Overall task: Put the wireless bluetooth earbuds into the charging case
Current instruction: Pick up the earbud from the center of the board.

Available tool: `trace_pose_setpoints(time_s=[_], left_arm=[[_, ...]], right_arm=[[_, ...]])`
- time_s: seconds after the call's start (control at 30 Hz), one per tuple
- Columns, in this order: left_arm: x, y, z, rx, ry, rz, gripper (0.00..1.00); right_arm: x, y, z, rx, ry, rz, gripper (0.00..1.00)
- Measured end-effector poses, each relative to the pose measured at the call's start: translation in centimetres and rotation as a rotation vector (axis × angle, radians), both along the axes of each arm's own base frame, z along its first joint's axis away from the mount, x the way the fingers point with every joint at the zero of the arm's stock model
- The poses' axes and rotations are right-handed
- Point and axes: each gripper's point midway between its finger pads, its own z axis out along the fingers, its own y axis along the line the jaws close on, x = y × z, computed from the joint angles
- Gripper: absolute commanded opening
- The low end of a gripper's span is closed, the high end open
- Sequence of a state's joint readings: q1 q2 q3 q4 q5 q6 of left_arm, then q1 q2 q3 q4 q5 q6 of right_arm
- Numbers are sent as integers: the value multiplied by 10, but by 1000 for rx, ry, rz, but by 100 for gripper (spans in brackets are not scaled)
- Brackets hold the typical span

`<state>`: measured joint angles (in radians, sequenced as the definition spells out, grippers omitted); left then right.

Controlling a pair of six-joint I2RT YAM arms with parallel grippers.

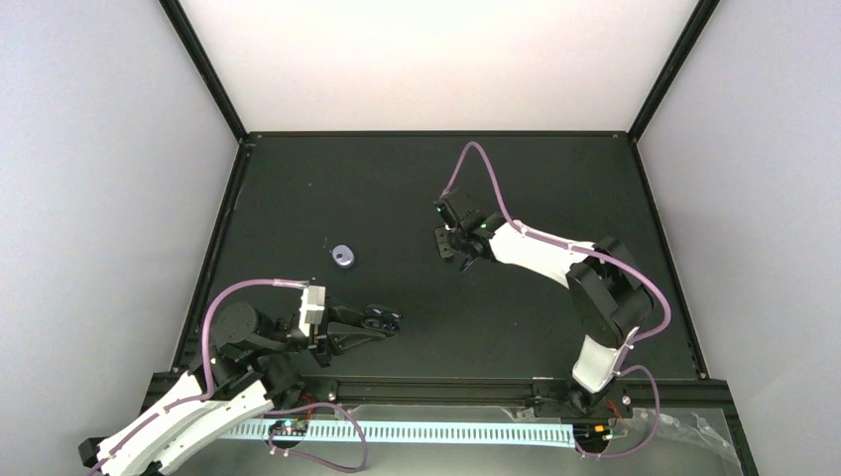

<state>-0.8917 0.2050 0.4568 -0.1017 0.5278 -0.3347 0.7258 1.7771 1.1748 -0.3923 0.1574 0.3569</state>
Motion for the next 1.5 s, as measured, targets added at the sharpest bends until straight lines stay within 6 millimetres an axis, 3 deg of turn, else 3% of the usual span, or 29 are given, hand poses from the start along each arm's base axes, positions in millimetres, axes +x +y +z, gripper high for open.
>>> trace_pose_setpoints(time_s=[0.1,0.2,0.4,0.67,1.3,1.5], left_arm=[[0,0,0,-1,-1,0,2],[0,0,0,-1,-1,0,2],[0,0,0,-1,-2,0,2],[0,1,0,-1,-2,0,2],[-1,2,2,-7,-6,1,2],[-1,2,2,-7,-6,1,2]], right_arm=[[2,7,13,96,-3,-33,40],[6,3,12,167,18,-95,36],[15,-13,-10,190,74,-199,34],[14,-18,-40,157,129,-232,32],[19,-4,-43,187,147,-205,28],[19,0,-44,201,158,-195,18]])
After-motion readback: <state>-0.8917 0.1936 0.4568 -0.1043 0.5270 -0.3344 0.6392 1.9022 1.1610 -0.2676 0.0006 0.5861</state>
